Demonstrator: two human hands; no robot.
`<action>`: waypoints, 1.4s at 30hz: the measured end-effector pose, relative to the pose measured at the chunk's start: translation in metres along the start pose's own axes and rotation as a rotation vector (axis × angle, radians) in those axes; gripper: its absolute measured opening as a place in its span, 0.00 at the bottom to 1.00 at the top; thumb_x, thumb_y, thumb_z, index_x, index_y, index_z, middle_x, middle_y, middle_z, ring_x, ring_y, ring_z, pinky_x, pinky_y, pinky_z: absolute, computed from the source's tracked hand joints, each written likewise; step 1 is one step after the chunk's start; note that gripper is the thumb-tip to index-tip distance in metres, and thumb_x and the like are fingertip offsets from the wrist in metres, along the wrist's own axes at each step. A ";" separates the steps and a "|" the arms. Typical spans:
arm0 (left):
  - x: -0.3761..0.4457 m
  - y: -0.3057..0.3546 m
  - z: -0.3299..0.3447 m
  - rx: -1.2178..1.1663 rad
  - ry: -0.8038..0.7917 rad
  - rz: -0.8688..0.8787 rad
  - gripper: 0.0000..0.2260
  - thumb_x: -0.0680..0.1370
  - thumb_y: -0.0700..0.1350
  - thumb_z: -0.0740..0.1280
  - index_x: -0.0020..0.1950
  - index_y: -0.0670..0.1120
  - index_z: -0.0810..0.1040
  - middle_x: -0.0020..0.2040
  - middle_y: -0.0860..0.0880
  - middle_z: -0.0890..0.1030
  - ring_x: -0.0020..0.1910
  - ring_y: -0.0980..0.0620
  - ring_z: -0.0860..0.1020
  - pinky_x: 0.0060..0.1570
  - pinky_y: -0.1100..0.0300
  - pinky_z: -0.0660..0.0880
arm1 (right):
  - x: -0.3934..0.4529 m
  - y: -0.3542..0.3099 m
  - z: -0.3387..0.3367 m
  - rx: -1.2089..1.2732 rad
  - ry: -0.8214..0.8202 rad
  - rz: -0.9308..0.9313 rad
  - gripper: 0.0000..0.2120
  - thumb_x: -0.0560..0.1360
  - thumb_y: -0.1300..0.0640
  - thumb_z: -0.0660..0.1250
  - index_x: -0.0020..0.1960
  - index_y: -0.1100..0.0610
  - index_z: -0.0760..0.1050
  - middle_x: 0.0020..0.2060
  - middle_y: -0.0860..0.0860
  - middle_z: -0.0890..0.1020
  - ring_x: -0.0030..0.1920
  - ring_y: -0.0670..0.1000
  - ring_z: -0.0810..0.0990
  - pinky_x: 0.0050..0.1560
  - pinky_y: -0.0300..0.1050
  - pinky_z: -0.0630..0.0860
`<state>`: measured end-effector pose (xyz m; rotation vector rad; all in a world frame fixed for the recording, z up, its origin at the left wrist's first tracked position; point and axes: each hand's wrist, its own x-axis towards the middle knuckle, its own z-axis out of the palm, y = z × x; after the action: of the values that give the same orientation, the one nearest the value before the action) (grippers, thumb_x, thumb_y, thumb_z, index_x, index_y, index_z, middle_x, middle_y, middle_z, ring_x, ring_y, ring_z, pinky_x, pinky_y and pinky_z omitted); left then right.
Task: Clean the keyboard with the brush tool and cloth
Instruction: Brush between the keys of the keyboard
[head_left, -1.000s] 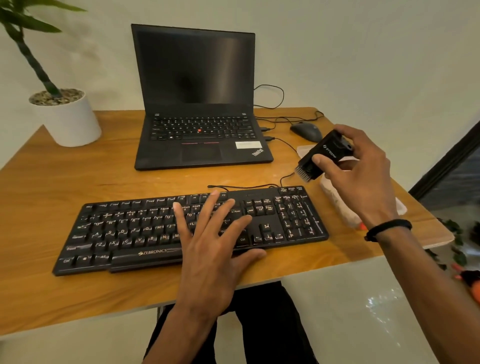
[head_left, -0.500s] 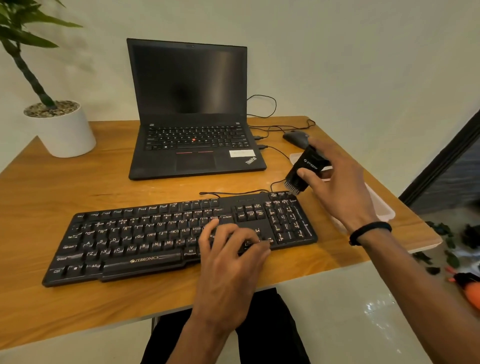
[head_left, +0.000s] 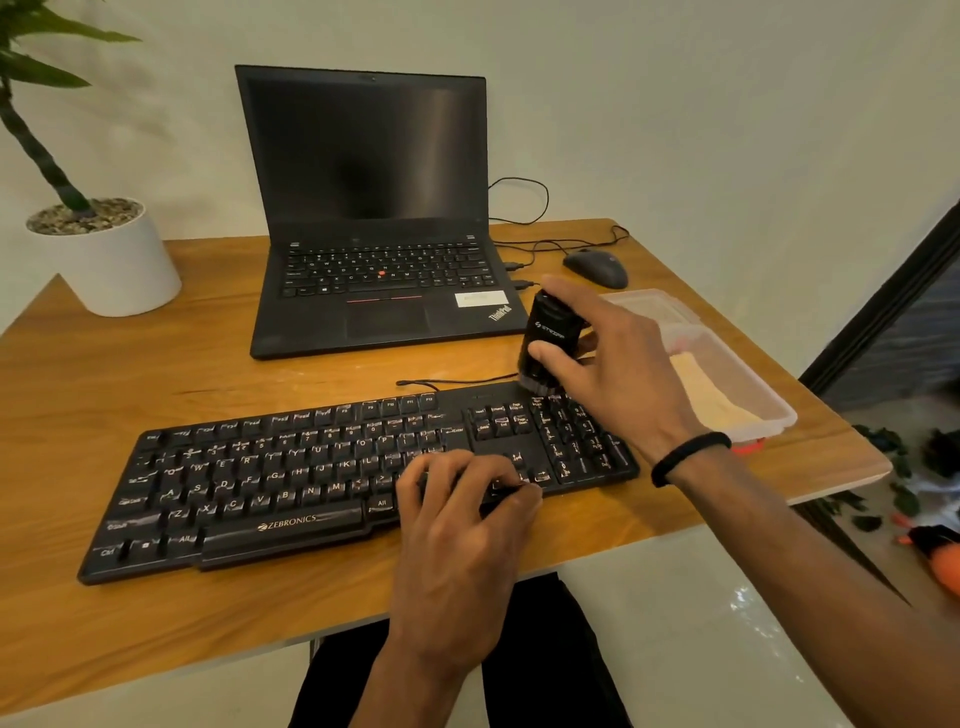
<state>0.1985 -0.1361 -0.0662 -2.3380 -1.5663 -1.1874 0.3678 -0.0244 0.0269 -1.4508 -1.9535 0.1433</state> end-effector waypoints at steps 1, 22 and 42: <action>0.000 0.000 0.000 -0.001 0.000 -0.001 0.09 0.73 0.50 0.78 0.52 0.53 0.87 0.56 0.52 0.81 0.59 0.49 0.72 0.64 0.46 0.66 | 0.001 0.000 0.001 0.048 -0.016 0.027 0.31 0.78 0.51 0.73 0.77 0.45 0.67 0.66 0.49 0.80 0.59 0.46 0.80 0.52 0.32 0.77; -0.002 -0.002 0.001 -0.047 0.015 -0.004 0.05 0.74 0.48 0.78 0.49 0.52 0.87 0.59 0.52 0.81 0.65 0.48 0.73 0.72 0.39 0.64 | 0.007 0.007 -0.003 -0.011 0.048 0.050 0.30 0.77 0.50 0.74 0.76 0.45 0.69 0.61 0.44 0.80 0.53 0.44 0.82 0.52 0.33 0.79; -0.001 -0.003 0.001 -0.050 0.030 -0.007 0.04 0.76 0.49 0.76 0.49 0.51 0.86 0.58 0.51 0.81 0.64 0.49 0.73 0.72 0.38 0.63 | 0.000 0.011 -0.019 0.082 0.106 0.109 0.31 0.75 0.47 0.76 0.75 0.46 0.70 0.62 0.41 0.76 0.52 0.43 0.79 0.47 0.32 0.77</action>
<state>0.1966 -0.1353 -0.0683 -2.3353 -1.5549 -1.2711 0.3875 -0.0264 0.0367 -1.4809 -1.7642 0.1896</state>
